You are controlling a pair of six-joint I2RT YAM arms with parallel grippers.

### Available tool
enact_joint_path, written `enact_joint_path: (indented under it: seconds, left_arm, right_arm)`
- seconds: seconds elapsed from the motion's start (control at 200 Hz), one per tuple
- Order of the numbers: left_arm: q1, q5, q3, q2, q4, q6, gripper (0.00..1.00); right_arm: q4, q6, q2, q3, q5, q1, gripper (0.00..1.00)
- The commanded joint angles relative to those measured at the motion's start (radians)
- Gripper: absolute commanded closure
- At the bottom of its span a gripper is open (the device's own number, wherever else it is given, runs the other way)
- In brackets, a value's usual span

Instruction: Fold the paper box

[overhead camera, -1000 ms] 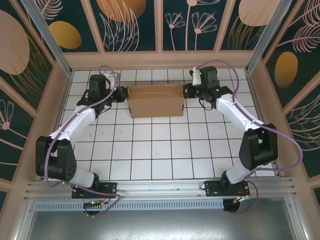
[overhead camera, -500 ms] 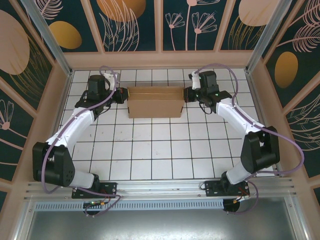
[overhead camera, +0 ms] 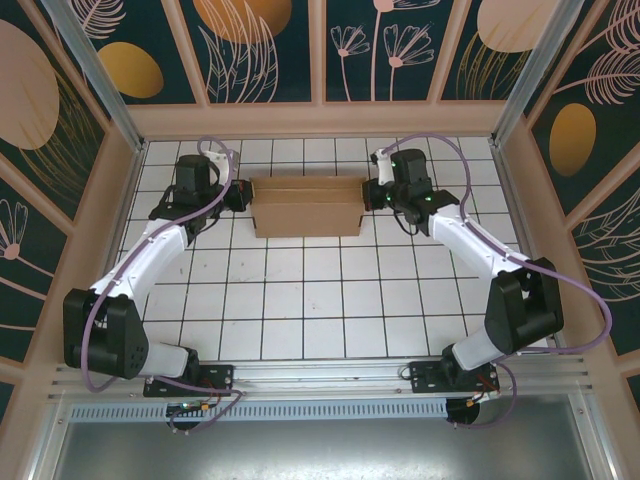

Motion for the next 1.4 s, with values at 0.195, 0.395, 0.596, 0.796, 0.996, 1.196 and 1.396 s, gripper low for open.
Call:
enact_joint_path:
  seconds: [0.195, 0.395, 0.596, 0.796, 0.996, 1.196, 1.396]
  left_arm:
    - [-0.011, -0.048, -0.002, -0.057, -0.038, 0.04, 0.98]
    - [-0.011, -0.067, -0.032, -0.046, -0.014, 0.073, 1.0]
    - [-0.011, -0.064, -0.091, -0.055, 0.03, 0.106, 1.0]
    - [-0.01, -0.083, -0.123, -0.081, 0.039, 0.136, 1.0]
    - [-0.01, -0.069, -0.161, -0.089, 0.072, 0.119, 1.0]
    - [-0.014, -0.061, -0.227, -0.098, 0.136, 0.06, 1.0]
    - [-0.016, -0.085, -0.255, -0.107, 0.143, 0.036, 1.0]
  right_arm:
    - [-0.016, -0.008, -0.003, -0.029, 0.072, 0.041, 1.0]
    - [-0.026, -0.014, -0.006, -0.029, 0.076, 0.046, 1.0]
    - [-0.028, -0.025, -0.005, -0.029, 0.082, 0.061, 1.0]
    - [-0.031, -0.03, -0.014, -0.033, 0.102, 0.071, 1.0]
    - [-0.013, -0.014, -0.028, -0.054, 0.099, 0.073, 1.0]
    - [0.048, 0.055, -0.04, -0.106, 0.086, 0.082, 1.0]
    - [0.121, 0.104, -0.062, -0.183, 0.127, 0.104, 1.0]
